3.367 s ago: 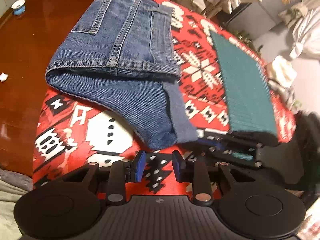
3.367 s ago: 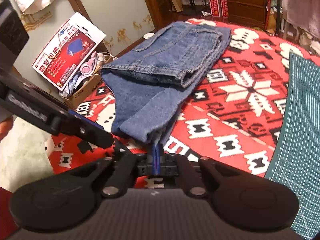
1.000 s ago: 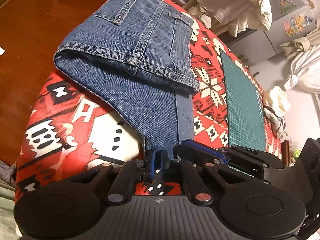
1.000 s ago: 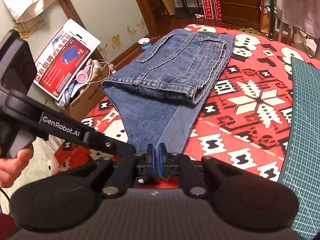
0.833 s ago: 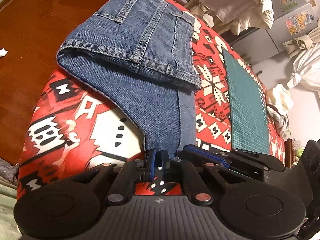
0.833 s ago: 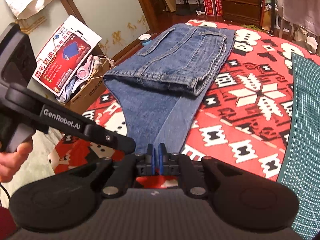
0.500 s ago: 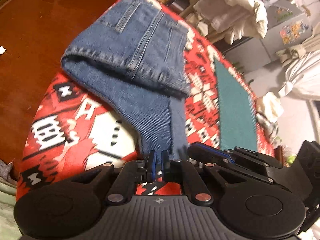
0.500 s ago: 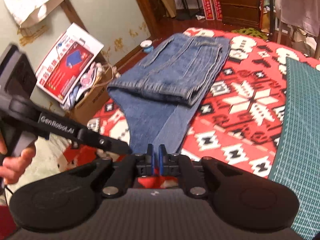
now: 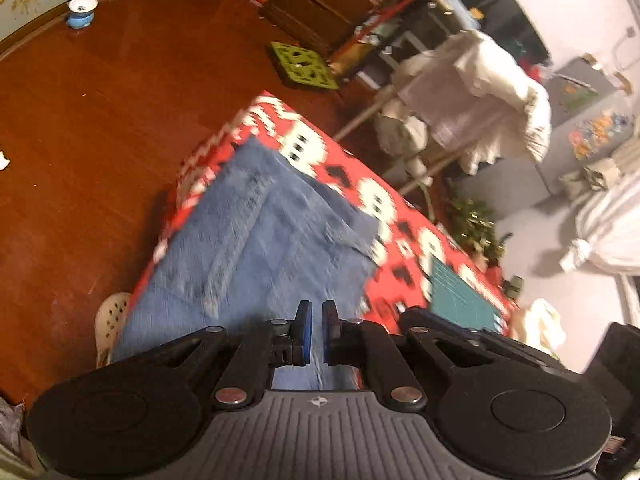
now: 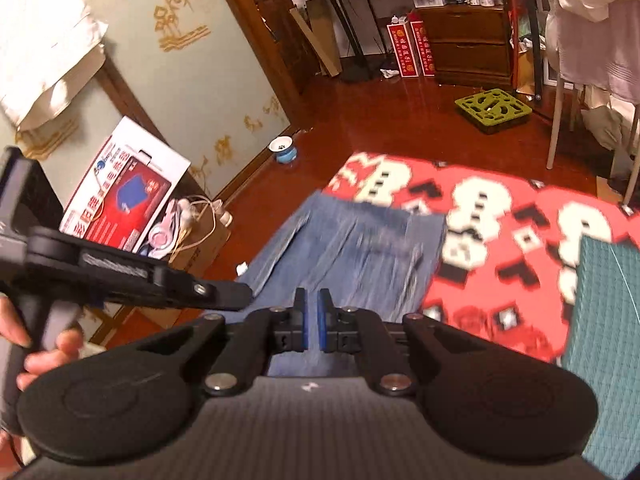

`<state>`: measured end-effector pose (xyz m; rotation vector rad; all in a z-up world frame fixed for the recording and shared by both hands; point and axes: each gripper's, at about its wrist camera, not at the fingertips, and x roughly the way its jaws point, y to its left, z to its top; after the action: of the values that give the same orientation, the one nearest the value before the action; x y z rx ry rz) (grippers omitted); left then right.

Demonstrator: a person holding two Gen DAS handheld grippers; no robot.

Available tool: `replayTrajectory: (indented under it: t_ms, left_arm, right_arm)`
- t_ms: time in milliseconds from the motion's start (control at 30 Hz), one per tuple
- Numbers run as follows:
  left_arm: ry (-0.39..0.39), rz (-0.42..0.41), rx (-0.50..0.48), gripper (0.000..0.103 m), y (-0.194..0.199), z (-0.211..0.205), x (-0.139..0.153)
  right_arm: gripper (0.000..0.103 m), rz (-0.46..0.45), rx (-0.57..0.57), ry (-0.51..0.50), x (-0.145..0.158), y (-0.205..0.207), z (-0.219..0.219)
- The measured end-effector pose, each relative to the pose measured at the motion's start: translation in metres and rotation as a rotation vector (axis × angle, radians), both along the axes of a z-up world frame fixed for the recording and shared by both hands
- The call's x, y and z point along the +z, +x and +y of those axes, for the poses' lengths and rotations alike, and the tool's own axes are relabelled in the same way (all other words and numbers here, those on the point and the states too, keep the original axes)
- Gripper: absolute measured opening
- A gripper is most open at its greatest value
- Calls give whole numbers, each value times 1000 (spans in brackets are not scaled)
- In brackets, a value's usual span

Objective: Fold clothes

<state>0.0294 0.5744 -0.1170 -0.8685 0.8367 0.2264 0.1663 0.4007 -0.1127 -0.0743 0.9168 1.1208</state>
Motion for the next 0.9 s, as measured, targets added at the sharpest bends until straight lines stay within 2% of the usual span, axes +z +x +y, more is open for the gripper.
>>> replayTrajectory:
  t_ms: [167, 533, 567, 733, 800, 900]
  left_arm:
    - [1, 22, 30, 4, 34, 25, -18]
    - [5, 64, 53, 2, 95, 64, -48]
    - [2, 66, 54, 3, 99, 66, -51]
    - [-29, 54, 67, 3, 113, 73, -57]
    - [-15, 59, 68, 3, 119, 74, -57]
    - [16, 78, 64, 3, 128, 72, -57]
  right_arm:
    - [6, 50, -12, -7, -21, 43, 39]
    - [4, 168, -17, -38, -89, 90, 92]
    - [0, 176, -17, -33, -92, 93, 92]
    - [0, 221, -49, 19, -97, 111, 96]
    - [2, 213, -80, -12, -100, 118, 104]
    - [0, 211, -85, -35, -107, 126, 113]
